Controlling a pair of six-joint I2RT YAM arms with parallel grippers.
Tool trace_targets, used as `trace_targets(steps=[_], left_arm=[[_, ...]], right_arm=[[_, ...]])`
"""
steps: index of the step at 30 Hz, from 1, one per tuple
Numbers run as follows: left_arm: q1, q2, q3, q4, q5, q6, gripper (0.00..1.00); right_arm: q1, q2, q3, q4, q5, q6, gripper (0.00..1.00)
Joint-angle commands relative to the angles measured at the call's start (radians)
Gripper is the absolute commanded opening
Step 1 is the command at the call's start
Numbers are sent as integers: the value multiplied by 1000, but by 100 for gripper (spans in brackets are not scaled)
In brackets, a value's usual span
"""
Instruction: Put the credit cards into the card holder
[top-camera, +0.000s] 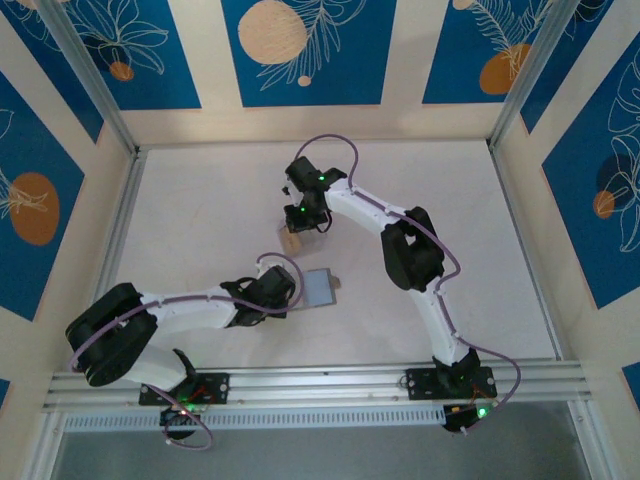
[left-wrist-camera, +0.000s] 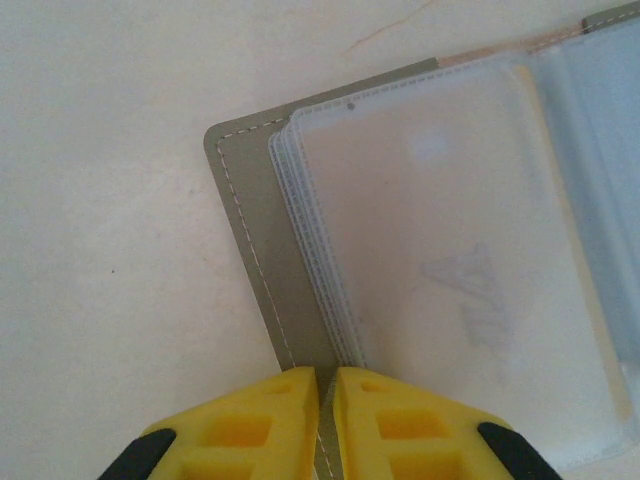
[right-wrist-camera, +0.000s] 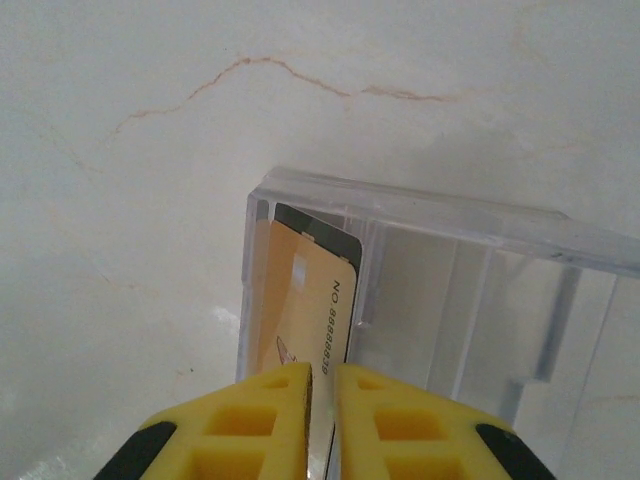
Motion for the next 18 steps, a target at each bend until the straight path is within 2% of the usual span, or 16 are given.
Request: trace_targets(steps=[1, 5, 18], left_arm=[[-11, 35, -10, -40, 40, -15, 15], [-11, 35, -11, -39, 40, -15, 14], [-11, 36, -12, -38, 40, -17, 14]], right_arm=[[-4, 22, 24, -31, -39, -11, 16], [-5, 4, 9, -24, -18, -10, 15], [9, 5, 4, -15, -86, -51, 13]])
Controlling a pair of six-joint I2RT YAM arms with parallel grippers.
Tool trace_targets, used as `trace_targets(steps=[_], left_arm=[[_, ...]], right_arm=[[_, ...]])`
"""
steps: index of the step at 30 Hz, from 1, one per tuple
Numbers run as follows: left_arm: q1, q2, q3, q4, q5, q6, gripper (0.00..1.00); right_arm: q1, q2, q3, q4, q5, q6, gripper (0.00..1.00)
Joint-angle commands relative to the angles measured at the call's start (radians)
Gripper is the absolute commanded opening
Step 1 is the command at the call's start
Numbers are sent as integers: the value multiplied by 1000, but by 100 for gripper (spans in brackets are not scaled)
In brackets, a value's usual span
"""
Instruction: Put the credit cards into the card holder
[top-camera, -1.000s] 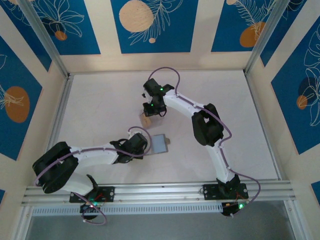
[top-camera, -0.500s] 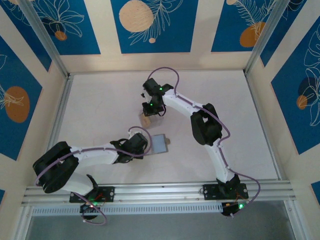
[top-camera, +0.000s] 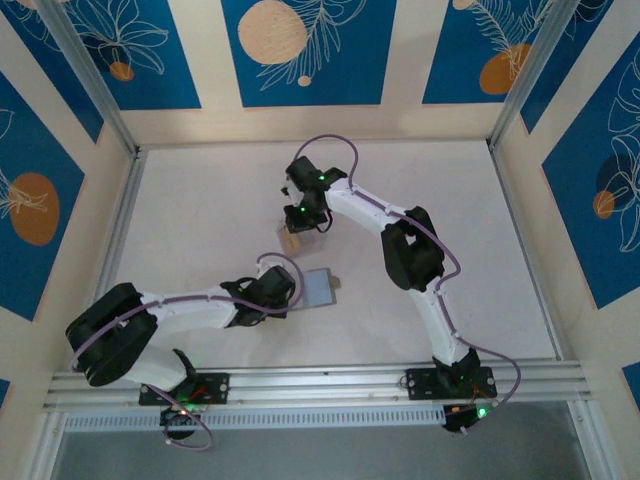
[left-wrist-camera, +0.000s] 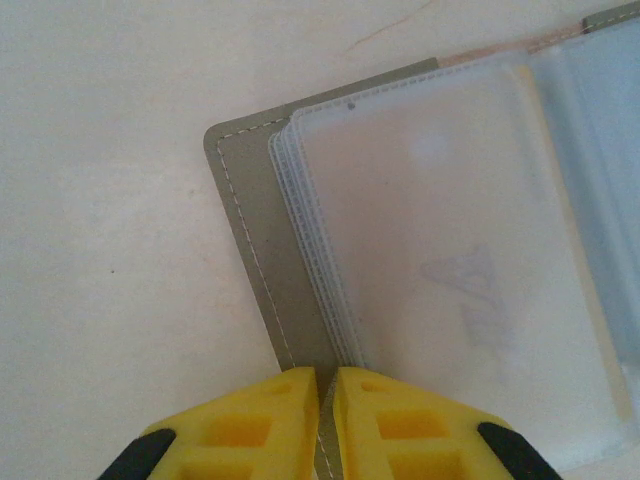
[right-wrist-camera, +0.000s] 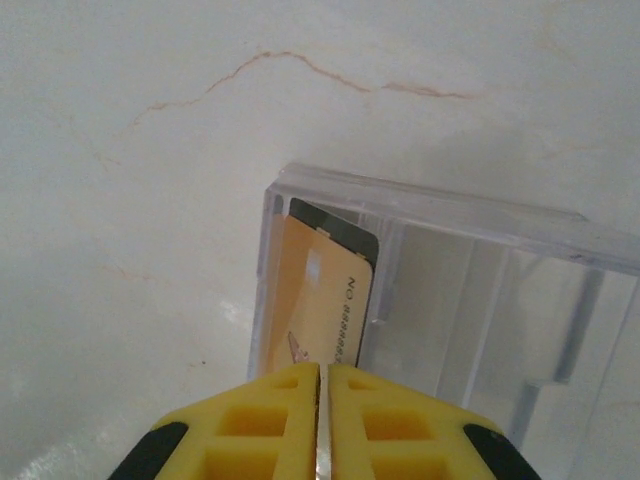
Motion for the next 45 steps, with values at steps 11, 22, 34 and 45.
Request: trace_targets(steps=[11, 22, 34, 45], left_arm=[[10, -33, 28, -90, 79, -11, 15], [310, -218, 163, -216, 254, 31, 18], [482, 242, 404, 7, 447, 56, 17], [449, 432, 505, 54, 488, 71, 16]], right_arm=[[2, -37, -38, 19, -75, -27, 7], [-33, -93, -77, 33, -48, -1, 10], [-64, -91, -79, -33, 40, 5, 10], [-88, -117, -141, -40, 87, 13, 9]])
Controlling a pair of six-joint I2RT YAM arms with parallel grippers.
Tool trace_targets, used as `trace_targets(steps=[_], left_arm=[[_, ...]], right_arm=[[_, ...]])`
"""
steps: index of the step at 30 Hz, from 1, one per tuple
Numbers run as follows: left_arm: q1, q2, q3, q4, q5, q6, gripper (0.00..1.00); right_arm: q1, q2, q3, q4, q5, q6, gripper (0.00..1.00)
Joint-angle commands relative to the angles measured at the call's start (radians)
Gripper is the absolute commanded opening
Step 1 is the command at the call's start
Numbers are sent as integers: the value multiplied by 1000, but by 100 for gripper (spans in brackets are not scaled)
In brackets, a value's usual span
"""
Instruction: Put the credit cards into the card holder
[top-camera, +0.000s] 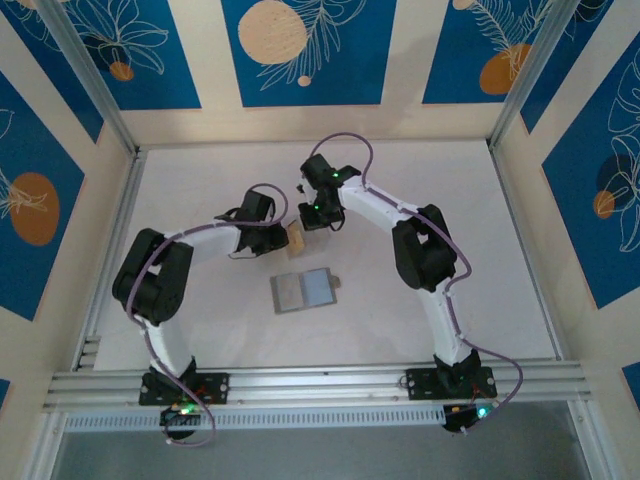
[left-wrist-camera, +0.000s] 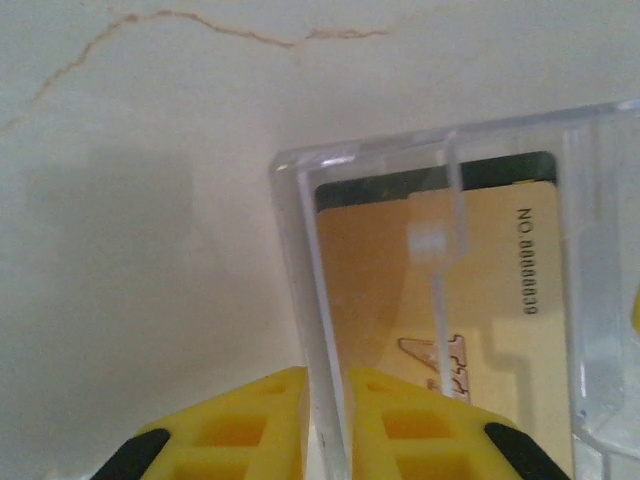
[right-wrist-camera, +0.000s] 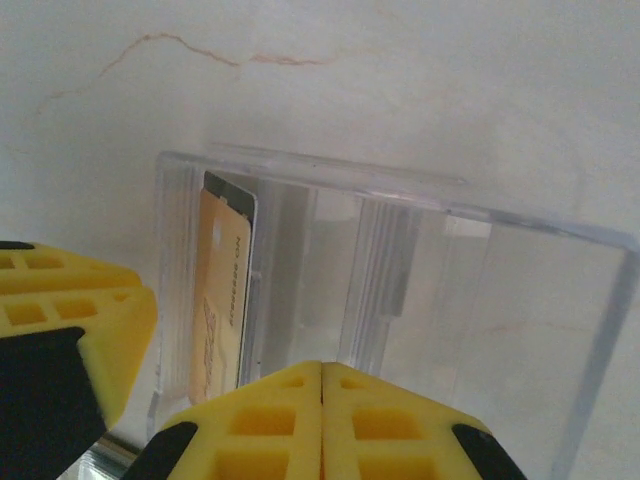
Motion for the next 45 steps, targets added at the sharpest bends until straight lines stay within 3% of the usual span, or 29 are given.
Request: trace_targets(steps=[1, 12, 30, 45], left_arm=[[-29, 33, 26, 19, 30, 27, 16], [-70, 56, -9, 76, 31, -5, 16], [-89, 66, -24, 98, 31, -15, 16], [-92, 77, -28, 112, 33, -17, 15]], right_arm=[[-26, -51, -36, -39, 26, 13, 9], [-17, -75, -28, -2, -75, 56, 23], [5, 39, 60, -40, -33, 61, 24], [21, 37, 52, -36, -51, 60, 18]])
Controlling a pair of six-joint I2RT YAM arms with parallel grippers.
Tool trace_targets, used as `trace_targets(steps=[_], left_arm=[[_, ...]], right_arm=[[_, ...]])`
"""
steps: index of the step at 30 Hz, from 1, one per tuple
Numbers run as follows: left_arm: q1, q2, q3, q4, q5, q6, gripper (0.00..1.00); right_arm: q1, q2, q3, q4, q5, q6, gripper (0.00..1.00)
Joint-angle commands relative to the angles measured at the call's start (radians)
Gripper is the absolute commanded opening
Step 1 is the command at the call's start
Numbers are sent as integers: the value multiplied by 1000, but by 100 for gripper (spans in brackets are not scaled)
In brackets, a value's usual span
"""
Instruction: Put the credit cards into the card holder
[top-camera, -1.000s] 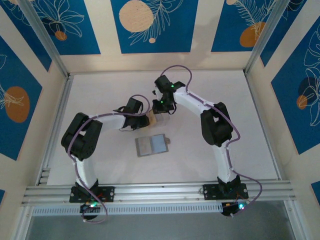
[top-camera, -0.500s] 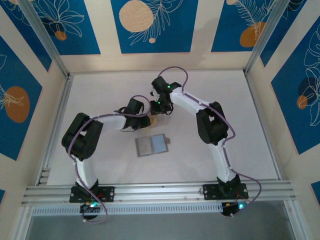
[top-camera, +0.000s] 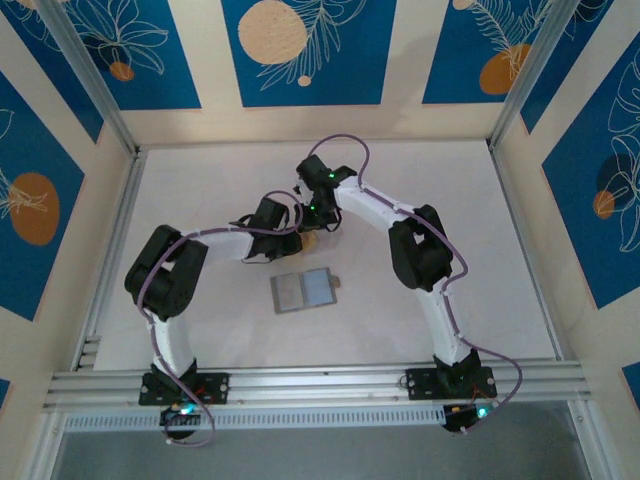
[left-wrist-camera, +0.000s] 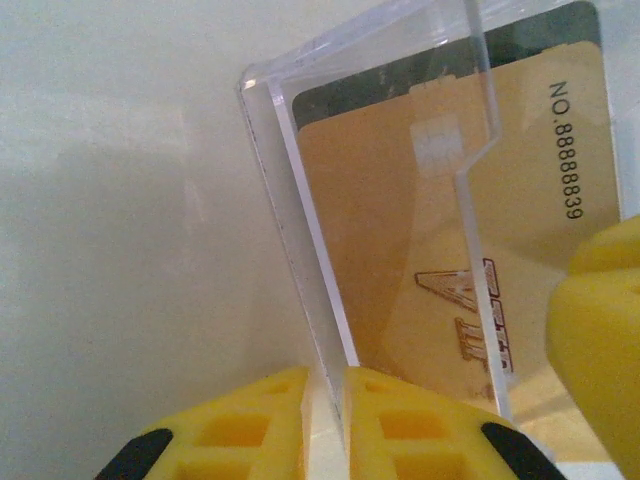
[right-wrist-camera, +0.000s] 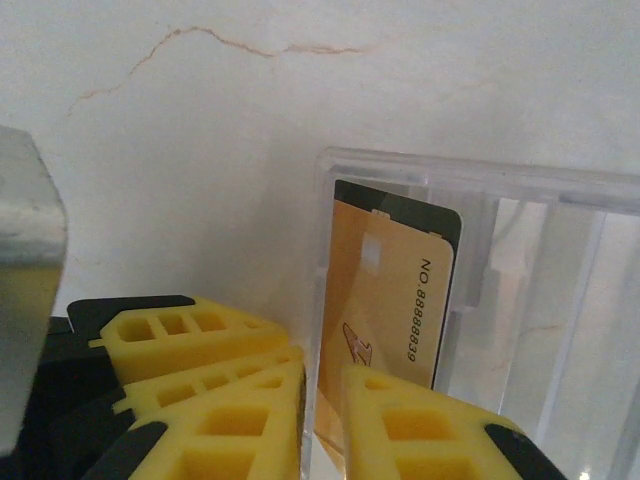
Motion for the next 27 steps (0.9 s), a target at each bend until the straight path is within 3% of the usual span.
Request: trace_targets(steps=[1, 20, 27], left_arm=[[-13, 17, -19, 3, 12, -7, 15], [-12, 27, -32, 16, 12, -11, 15], [-13, 22, -34, 19, 16, -10, 15]], right_arm=[[4, -7, -2, -11, 5, 10, 18], [34, -39, 29, -51, 267, 8, 20], [44, -67, 9, -41, 340, 2, 27]])
